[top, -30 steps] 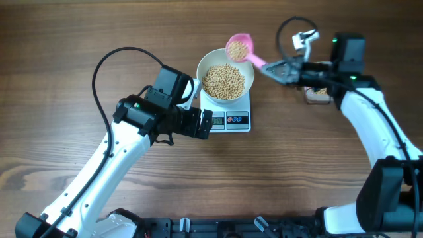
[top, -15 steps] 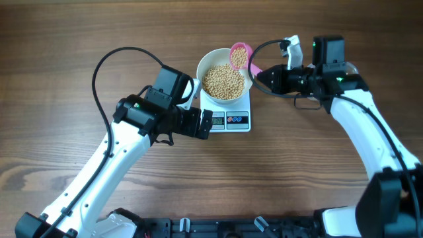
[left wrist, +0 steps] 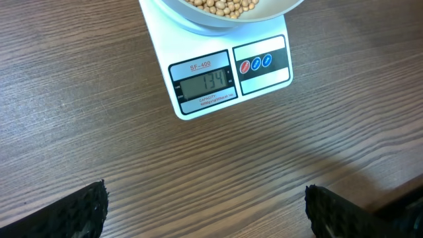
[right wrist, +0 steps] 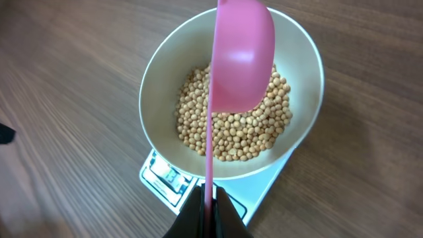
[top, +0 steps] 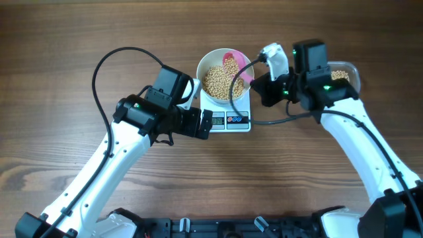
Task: Scoop item into bowl and weigh 150g on scale
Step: 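Tip the scoop to pour soybeans into the bowl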
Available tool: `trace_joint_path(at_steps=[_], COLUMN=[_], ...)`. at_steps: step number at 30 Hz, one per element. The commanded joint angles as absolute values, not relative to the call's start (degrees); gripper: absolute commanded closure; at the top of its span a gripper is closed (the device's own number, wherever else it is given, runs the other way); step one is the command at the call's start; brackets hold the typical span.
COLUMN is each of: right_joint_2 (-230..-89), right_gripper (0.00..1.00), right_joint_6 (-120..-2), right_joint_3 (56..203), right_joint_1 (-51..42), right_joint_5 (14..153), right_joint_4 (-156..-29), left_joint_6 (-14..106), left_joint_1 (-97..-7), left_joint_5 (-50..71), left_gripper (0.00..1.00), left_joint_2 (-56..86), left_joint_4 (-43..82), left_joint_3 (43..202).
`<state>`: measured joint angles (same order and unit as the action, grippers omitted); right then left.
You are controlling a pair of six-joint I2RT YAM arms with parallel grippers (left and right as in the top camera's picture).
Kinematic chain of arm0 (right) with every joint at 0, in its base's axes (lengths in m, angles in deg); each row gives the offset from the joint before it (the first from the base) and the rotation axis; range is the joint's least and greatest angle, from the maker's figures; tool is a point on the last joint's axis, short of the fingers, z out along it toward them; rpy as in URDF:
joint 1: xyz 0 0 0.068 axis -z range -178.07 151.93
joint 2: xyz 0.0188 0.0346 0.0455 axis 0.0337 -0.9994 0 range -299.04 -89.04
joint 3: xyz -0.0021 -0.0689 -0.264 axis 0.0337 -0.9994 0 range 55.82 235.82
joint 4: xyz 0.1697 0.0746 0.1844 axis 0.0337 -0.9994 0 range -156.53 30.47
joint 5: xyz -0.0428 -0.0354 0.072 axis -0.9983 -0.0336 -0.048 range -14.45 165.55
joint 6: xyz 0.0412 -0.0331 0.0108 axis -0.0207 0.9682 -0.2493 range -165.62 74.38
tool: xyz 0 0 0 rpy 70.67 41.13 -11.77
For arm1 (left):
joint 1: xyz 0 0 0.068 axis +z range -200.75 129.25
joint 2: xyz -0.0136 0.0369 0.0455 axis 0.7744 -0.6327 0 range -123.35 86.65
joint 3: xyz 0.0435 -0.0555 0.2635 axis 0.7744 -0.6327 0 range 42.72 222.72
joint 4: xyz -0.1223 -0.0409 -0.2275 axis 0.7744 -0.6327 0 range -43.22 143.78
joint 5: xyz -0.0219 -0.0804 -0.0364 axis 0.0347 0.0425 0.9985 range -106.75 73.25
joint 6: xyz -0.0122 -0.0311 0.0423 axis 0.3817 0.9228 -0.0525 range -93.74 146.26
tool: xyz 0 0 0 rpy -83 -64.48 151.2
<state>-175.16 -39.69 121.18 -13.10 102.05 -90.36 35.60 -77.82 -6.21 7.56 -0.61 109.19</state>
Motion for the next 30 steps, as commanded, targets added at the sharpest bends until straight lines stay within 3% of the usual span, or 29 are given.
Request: trace_joint_path(at_steps=[1, 30], right_joint_2=[-174.68, -174.09], right_gripper=[0.96, 0.95], right_joint_6=[-36.39, -32.19], right_joint_3=[122.25, 122.29], right_joint_1=[-14.54, -15.52], right_joint_5=[98.44, 94.73], right_joint_4=[-88.94, -88.72], left_joint_6=[35.73, 35.73], left_joint_1=[-77.98, -77.98], left_joint_5=[-5.51, -5.51], left_gripper=[0.00, 0.00], left_joint_2=[7.34, 7.34], left_joint_4=[-0.64, -0.66], left_joint_3=[109.04, 109.04])
